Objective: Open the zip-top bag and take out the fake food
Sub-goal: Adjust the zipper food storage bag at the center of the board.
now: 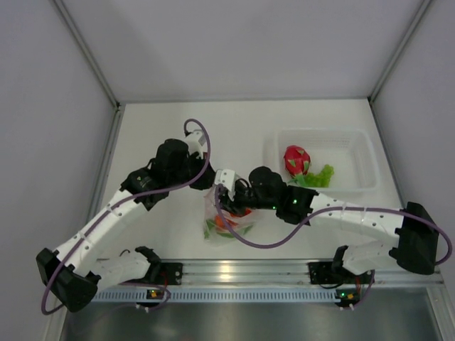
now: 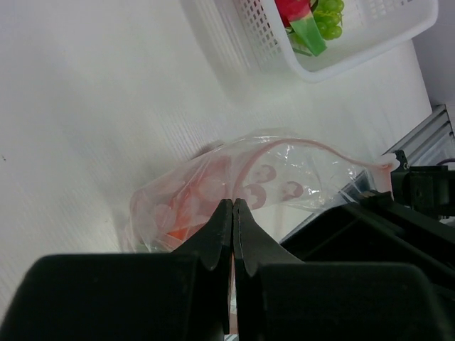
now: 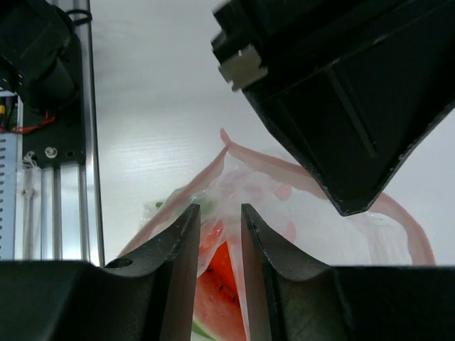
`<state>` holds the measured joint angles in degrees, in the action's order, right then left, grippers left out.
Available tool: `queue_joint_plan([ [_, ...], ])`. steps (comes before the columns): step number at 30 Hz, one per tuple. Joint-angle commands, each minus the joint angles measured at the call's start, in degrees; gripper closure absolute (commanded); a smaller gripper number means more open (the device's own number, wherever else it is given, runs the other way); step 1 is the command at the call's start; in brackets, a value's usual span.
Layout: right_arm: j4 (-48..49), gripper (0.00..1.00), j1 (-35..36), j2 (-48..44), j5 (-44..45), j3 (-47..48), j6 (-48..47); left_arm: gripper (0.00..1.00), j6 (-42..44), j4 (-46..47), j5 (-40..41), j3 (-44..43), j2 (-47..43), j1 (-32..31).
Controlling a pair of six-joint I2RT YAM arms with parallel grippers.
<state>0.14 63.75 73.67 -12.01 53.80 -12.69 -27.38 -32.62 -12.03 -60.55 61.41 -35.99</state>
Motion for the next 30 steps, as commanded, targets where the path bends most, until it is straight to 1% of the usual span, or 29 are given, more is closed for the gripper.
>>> queue_joint_plan([
  [1, -1.5, 0.71, 0.9, 1.6, 1.5, 2.7, 0.2, 1.0, -0.2, 2.0, -4.0, -2.1, -1.4, 0.1],
  [4, -3.1, 0.73, 0.4, 3.0, 2.3, 4.6, 1.8, 1.0, 0.4, 2.4, -5.6, -2.4, -2.1, 0.1],
  [5, -5.0, 0.73, -0.1, 3.5, 1.8, 5.3, 2.1, 1.0, 0.4, 2.6, -5.6, -2.5, -2.2, 0.1],
  [7, -7.2, 0.73, -0.3, 5.2, -1.6, 7.6, 1.7, 1.0, 0.4, 2.6, -4.6, -3.2, -2.3, 0.0],
  [8, -10.2, 0.73, -0.2, 6.0, -3.5, 8.5, 1.3, 1.0, 0.4, 2.6, -4.1, -3.4, -2.3, 0.1],
  [9, -11.3, 0.73, -0.1, 7.3, -6.6, 9.6, 0.0, 1.0, 0.2, 2.7, -2.7, -4.1, -2.2, 0.0],
  [11, -13.8, 0.73, 1.4, 8.7, -9.3, 10.4, -2.1, 1.0, -0.3, 2.7, -1.4, -4.8, -1.3, 0.0],
  [12, -15.9, 0.73, 1.9, 10.3, -11.8, 10.9, -3.6, 1.0, -1.1, 2.6, 0.6, -5.4, -1.0, 0.1],
  [14, -17.0, 0.75, 3.5, 12.0, -12.6, 11.1, -4.7, 1.0, -1.8, 2.6, 2.4, -5.5, -0.7, 0.0],
  [17, -15.4, 0.76, 3.9, 15.2, -6.9, 10.7, -3.7, 1.0, -2.4, 2.9, 1.7, -5.5, -0.8, 0.0],
  [18, -14.7, 0.76, 3.9, 16.7, -2.4, 10.5, -3.1, 1.0, -2.4, 3.0, 1.2, -5.4, -0.8, 0.0],
  [20, -12.8, 0.76, 3.7, 18.1, 0.5, 10.7, -1.4, 1.0, -2.3, 2.9, 0.8, -5.0, -1.1, 0.0],
  [21, -12.0, 0.76, 3.4, 19.2, 3.8, 10.7, 0.1, 1.0, -2.2, 2.9, 1.0, -4.8, -1.3, 0.1],
  [23, -9.9, 0.77, 2.9, 19.8, 6.1, 10.5, 1.4, 1.0, -2.1, 2.8, 2.0, -3.7, -1.9, 0.1],
  [24, -9.1, 0.77, 2.7, 19.8, 8.7, 10.0, 3.3, 1.0, -2.0, 2.8, 2.3, -3.4, -2.3, 0.0],
  [26, -7.8, 0.79, 1.9, 19.9, 10.6, 9.3, 4.4, 1.0, -1.8, 2.8, 3.4, -2.5, -3.1, 0.0],
  [29, -7.8, 0.79, 0.9, 19.2, 11.7, 7.6, 6.4, 1.0, -1.3, 2.7, 4.5, -2.1, -4.4, 0.2],
  [30, -7.8, 0.79, 0.7, 18.1, 13.3, 6.3, 7.3, 1.0, -0.9, 2.5, 4.7, -2.2, -4.5, 0.1],
])
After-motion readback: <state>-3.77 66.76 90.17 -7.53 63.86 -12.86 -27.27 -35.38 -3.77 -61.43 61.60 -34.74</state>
